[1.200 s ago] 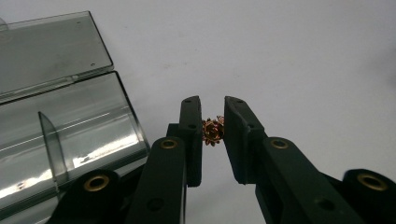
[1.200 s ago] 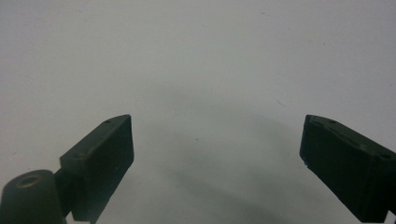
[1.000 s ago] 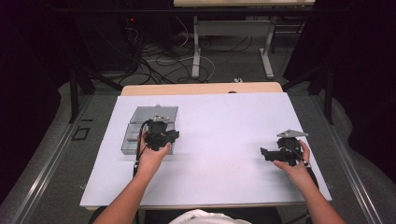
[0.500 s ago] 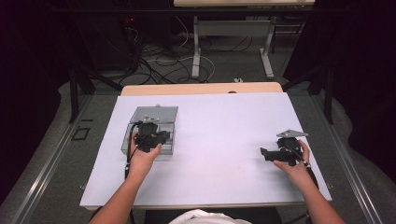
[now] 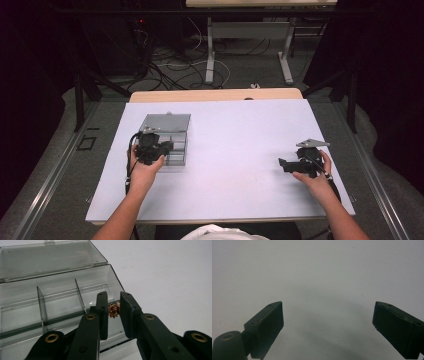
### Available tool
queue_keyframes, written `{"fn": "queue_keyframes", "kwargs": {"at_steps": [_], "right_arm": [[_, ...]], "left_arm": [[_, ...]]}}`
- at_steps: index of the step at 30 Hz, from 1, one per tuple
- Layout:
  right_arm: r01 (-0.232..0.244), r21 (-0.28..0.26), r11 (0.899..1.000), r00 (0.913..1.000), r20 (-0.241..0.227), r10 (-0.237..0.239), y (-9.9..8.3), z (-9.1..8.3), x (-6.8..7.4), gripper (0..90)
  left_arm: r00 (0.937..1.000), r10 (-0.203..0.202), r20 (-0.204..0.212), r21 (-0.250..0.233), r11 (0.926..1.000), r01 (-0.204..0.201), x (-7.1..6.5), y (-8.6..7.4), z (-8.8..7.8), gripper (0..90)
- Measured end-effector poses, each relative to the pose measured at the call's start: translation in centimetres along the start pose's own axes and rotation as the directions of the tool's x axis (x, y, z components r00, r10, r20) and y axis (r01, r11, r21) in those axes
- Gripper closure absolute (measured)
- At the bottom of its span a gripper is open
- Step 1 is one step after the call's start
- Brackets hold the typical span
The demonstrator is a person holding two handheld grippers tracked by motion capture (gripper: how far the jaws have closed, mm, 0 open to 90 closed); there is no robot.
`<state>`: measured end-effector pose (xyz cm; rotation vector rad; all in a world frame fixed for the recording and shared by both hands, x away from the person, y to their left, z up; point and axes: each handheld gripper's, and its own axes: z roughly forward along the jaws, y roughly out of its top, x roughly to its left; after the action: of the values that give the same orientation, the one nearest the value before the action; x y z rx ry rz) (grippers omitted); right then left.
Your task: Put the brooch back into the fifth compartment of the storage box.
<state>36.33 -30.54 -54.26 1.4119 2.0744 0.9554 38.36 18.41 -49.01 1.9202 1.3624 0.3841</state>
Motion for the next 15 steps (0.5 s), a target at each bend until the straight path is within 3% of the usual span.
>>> {"fn": "queue_keyframes", "kwargs": {"at_steps": [15], "right_arm": [[0.000,0.000,1.000,1.0000,0.001,0.000,0.0,0.0,0.0,9.5]], "left_arm": [[0.9993,-0.022,-0.030,0.003,0.9997,0.022,1.5,-0.8,-0.7,77.3]]}}
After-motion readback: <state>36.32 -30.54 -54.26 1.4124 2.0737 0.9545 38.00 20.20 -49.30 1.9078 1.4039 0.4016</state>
